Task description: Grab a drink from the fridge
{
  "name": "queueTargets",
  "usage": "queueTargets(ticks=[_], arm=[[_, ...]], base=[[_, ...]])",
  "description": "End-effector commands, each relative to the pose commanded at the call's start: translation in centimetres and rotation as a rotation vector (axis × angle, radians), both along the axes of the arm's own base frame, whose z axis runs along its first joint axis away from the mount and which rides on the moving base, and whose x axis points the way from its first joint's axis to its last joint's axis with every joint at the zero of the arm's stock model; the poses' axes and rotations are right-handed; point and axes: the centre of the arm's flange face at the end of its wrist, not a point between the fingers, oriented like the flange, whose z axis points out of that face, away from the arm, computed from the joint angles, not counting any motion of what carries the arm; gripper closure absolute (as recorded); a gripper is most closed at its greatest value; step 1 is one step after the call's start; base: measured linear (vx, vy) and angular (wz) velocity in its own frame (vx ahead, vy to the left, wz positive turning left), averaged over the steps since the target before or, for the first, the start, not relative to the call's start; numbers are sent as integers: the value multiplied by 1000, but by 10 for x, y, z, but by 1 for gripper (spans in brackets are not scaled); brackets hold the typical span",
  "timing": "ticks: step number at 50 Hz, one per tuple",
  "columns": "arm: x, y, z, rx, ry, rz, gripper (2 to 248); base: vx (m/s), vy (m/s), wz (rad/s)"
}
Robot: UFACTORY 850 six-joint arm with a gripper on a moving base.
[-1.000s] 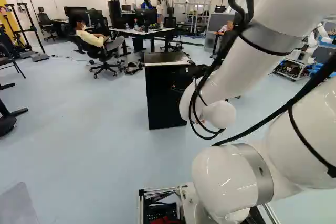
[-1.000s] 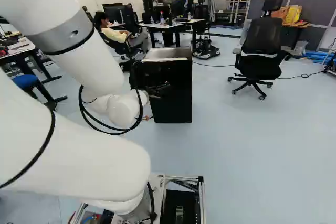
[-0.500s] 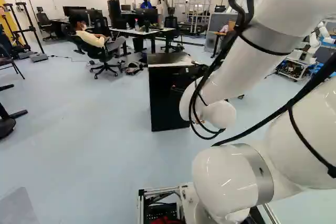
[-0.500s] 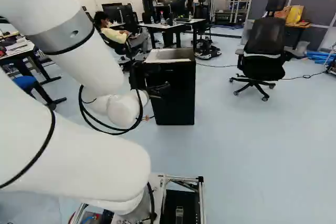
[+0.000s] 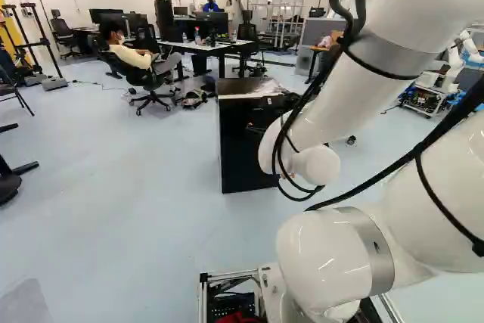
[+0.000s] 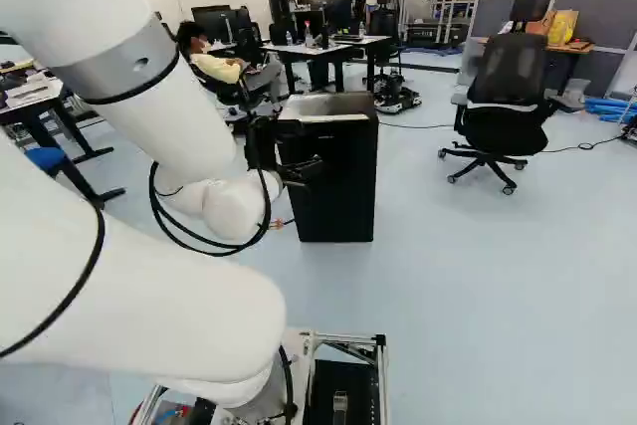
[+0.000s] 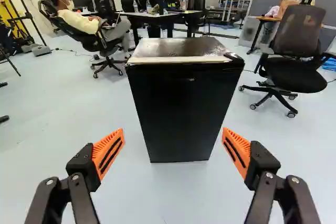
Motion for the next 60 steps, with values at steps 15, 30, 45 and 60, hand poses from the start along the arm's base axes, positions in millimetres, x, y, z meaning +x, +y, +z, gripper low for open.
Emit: queueTargets(ticks=[15, 30, 45, 60], arm=[[0, 0, 0, 0, 0, 0, 3], [0, 0, 0, 0, 0, 0, 3], [0, 0, 0, 0, 0, 0, 3], [0, 0, 0, 0, 0, 0, 3]], base=[[67, 56, -14], [37, 45, -10], [42, 51, -10], [43, 57, -12]])
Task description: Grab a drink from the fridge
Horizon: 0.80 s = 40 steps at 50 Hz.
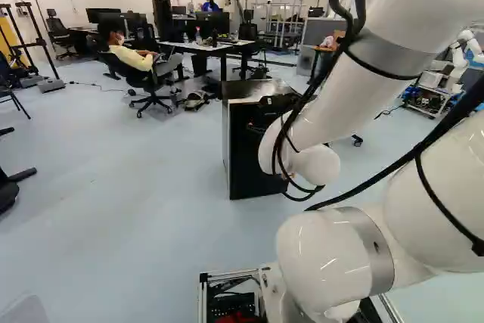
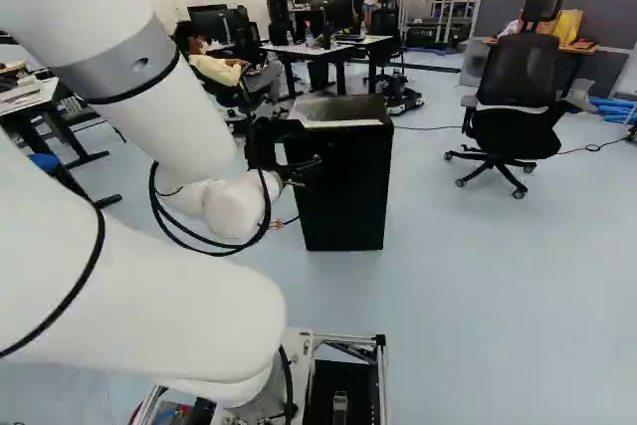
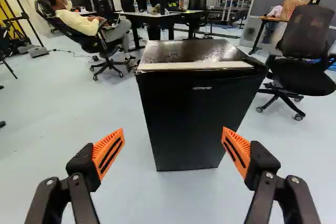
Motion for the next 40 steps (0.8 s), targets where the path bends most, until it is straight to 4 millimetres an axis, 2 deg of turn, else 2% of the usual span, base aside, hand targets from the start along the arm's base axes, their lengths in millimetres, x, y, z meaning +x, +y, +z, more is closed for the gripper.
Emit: queueTargets(ticks=[40], arm=[[0, 0, 0, 0, 0, 0, 3]], base=[[45, 65, -11]])
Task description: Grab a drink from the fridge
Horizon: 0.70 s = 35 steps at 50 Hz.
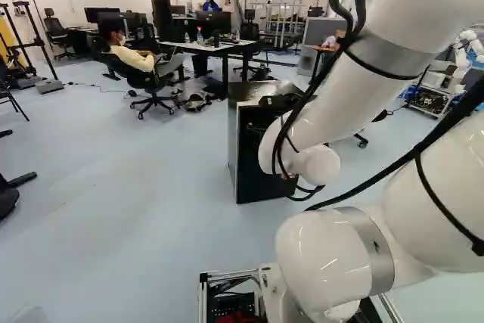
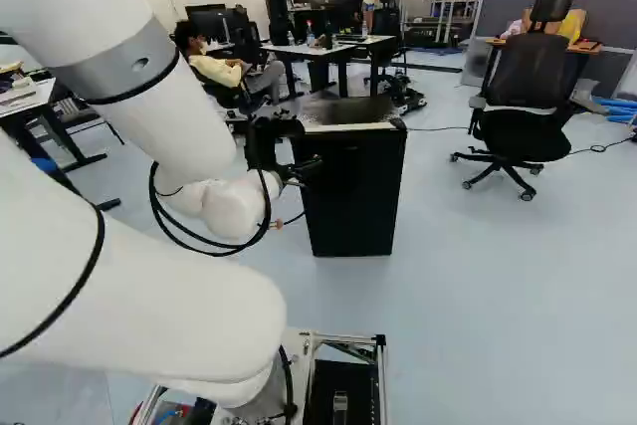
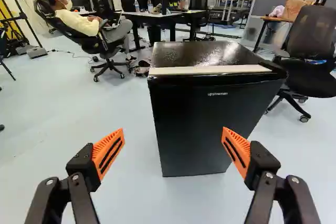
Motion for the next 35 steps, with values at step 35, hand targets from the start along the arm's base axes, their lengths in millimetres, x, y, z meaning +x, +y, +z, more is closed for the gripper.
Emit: queueTargets(ticks=[35], arm=[[0, 0, 0, 0, 0, 0, 3]], base=[[50, 72, -6]])
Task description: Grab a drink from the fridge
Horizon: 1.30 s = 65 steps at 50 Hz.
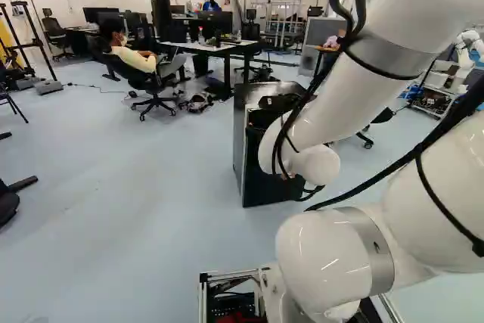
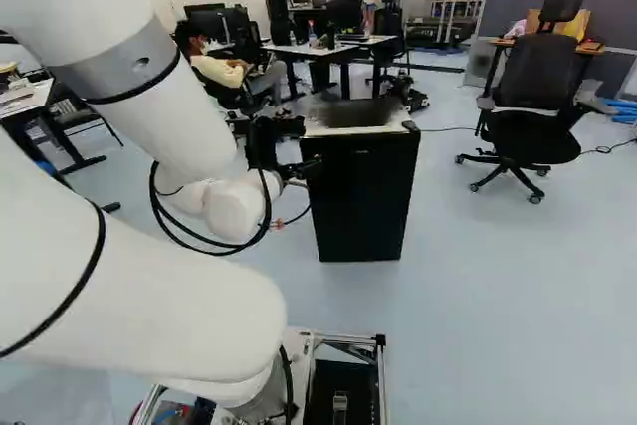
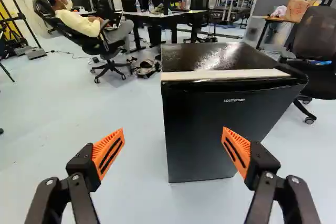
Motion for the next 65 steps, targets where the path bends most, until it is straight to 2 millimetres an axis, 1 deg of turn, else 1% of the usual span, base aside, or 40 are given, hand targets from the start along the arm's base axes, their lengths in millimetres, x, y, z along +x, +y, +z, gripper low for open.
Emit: queueTargets(ticks=[13, 19, 46, 65], arm=[[0, 0, 0, 0, 0, 0, 3], [0, 0, 0, 0, 0, 0, 3], [0, 0, 0, 2, 0, -4, 3], [3, -3, 0, 61, 2, -126, 3]], base=[[59, 115, 150], [39, 61, 59], [2, 1, -1], [0, 0, 0]])
